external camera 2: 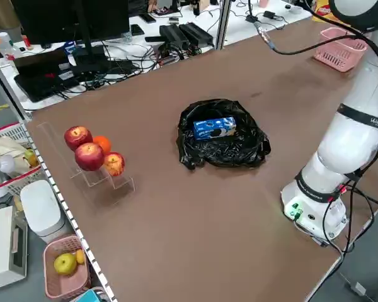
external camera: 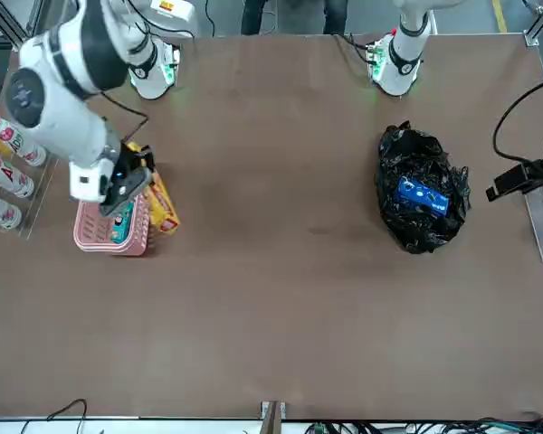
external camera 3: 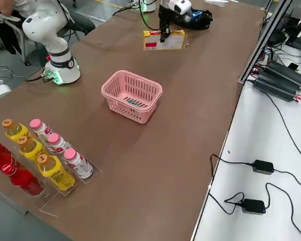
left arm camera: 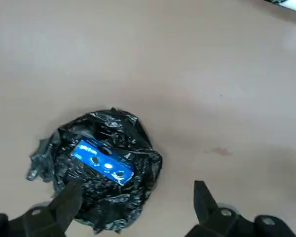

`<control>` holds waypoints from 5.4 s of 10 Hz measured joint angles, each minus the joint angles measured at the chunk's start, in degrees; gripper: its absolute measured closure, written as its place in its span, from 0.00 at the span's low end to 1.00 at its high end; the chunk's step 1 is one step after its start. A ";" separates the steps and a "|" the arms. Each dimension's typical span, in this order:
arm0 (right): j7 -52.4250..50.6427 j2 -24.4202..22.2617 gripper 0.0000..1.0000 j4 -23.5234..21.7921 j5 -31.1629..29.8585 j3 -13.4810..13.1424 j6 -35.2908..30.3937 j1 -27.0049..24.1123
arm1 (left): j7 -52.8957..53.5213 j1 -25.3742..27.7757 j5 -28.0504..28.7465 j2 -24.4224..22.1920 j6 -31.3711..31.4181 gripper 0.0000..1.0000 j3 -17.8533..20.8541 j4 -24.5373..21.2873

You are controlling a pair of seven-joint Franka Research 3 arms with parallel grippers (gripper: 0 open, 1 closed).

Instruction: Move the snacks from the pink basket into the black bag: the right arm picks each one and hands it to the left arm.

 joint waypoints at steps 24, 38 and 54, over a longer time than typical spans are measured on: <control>13.32 20.57 0.78 17.98 7.08 -0.25 49.13 36.72 | -63.81 -10.06 -18.70 5.26 -5.59 0.00 -8.07 -0.22; 16.32 20.69 0.37 18.22 7.08 -0.51 49.55 37.35 | -66.96 -9.54 -19.17 4.60 -7.96 0.67 -11.15 0.03; 20.06 8.25 0.00 6.70 5.90 -2.27 24.30 15.61 | -43.34 15.59 -4.43 7.18 -8.00 0.67 -9.97 -12.98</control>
